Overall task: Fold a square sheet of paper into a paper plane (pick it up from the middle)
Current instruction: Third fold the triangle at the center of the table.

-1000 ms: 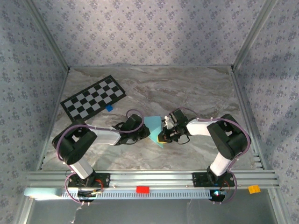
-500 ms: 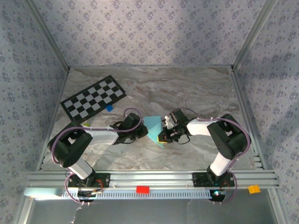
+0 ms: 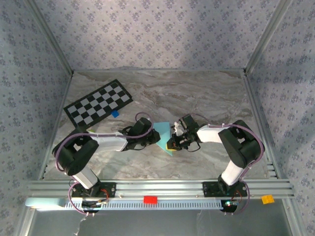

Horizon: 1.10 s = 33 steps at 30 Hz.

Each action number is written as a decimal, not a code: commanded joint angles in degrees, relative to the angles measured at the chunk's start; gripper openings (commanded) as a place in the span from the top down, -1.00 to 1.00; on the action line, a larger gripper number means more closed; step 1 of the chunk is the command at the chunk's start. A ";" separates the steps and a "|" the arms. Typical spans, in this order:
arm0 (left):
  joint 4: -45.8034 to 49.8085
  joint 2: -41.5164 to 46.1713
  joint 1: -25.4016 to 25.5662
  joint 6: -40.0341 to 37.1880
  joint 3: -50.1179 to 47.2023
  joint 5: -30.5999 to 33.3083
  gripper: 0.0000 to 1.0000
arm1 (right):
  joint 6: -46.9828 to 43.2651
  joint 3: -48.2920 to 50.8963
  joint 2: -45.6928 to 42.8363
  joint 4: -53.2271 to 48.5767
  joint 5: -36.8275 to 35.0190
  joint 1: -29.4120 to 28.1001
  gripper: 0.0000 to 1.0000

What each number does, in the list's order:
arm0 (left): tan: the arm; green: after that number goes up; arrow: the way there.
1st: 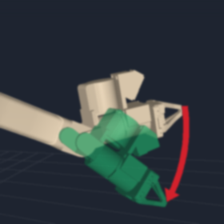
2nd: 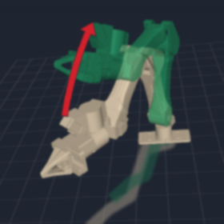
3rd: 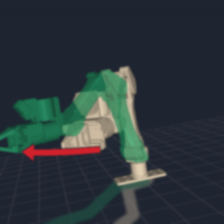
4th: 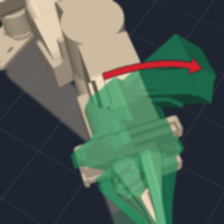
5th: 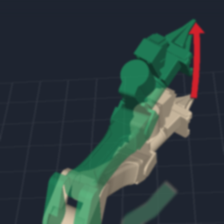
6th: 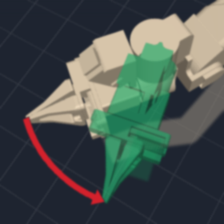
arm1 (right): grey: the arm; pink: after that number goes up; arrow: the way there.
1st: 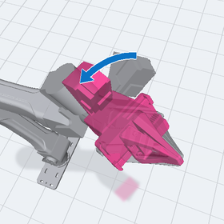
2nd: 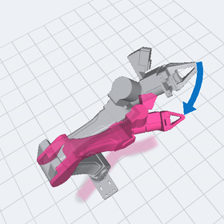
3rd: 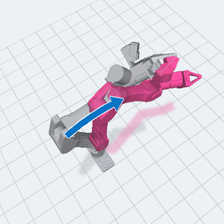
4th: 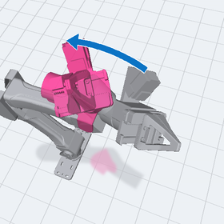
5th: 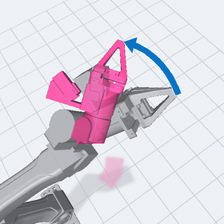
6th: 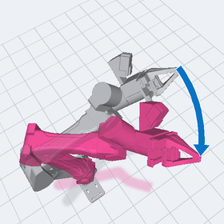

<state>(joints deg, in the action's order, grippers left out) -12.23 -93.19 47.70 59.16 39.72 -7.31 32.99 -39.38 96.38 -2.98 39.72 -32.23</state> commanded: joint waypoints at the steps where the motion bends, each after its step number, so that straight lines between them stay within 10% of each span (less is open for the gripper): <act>1: 0.05 -2.00 0.26 -1.09 0.88 -0.95 0.72 | -0.84 0.57 0.39 -5.01 -4.37 0.68 0.96; 33: 4.93 -5.16 0.14 -1.41 0.70 -0.45 0.89 | -9.86 3.43 -5.48 -10.99 -0.18 -2.20 0.85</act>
<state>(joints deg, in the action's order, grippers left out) -11.77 -96.82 47.70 58.92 40.64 -8.34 24.47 -37.91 92.36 -11.92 40.03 -34.96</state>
